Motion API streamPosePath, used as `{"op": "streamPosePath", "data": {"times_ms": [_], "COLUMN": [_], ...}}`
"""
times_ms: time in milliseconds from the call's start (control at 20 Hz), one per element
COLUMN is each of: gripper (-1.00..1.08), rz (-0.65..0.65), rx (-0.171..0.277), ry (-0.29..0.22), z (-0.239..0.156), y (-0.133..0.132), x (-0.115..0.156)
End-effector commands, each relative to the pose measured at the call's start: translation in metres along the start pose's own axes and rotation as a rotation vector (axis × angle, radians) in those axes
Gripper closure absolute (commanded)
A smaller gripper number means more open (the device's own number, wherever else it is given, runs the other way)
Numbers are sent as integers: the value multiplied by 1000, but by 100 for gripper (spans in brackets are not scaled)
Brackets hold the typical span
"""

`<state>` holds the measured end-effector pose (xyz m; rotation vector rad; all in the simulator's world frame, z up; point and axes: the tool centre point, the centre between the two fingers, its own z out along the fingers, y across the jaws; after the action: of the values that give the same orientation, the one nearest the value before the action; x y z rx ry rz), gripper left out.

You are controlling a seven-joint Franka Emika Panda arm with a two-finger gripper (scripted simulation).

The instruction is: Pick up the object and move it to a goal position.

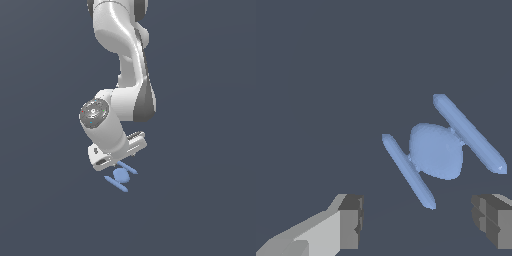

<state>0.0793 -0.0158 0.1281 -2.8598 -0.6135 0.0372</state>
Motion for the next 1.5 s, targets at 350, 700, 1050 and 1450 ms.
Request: {"op": "streamPosePath", "data": {"times_ms": [350,700,1050,1450], "gripper": [-60,-60,-60,-60], "rz": [-164,-280,-388,-468], "rx": [135,228,308,356], "ry": [50,122,220,314], "z": [21,34,44,50], "y": [29,53,80,102], "x": [14,18,17,11]}}
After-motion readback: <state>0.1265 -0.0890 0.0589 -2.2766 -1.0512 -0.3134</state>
